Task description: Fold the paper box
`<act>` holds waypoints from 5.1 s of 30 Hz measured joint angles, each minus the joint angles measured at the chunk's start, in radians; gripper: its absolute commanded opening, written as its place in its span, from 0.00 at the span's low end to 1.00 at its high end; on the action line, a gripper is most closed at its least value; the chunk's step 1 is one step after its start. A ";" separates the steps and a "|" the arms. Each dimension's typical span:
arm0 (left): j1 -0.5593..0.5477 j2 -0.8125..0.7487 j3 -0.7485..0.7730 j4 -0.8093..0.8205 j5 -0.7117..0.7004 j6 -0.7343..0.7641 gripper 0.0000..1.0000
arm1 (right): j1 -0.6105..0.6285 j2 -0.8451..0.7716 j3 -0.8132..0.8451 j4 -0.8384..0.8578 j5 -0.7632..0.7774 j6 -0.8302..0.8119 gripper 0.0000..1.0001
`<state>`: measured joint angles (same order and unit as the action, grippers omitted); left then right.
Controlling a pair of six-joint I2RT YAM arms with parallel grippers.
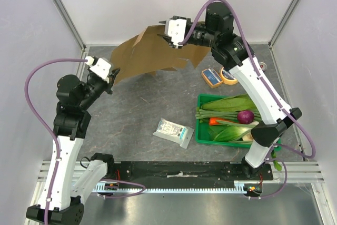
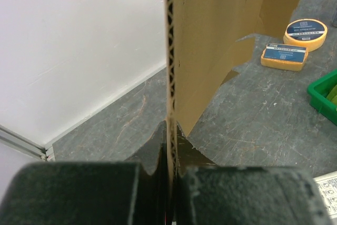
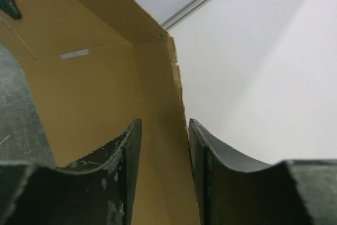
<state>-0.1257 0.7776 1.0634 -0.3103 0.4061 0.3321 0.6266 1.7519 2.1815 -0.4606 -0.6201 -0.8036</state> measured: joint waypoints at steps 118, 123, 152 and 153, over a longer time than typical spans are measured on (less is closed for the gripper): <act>-0.116 0.086 -0.129 0.100 -0.481 -0.751 0.56 | -0.169 -0.023 -0.702 0.646 -0.062 1.073 0.00; 0.111 0.129 -0.108 0.053 -0.500 -0.780 0.44 | -0.171 -0.034 -0.703 0.647 -0.105 1.073 0.00; 0.418 0.655 0.074 0.283 0.484 -0.896 0.40 | -0.257 0.026 -0.702 0.979 -0.293 1.445 0.00; 0.418 0.640 0.069 0.288 0.501 -0.896 0.42 | -0.259 0.031 -0.697 0.971 -0.294 1.448 0.00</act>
<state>0.2920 1.4178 1.1324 -0.0223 0.9073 -0.5636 0.3679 1.7824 1.4845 0.5102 -0.9138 0.6441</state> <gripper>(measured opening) 0.359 0.011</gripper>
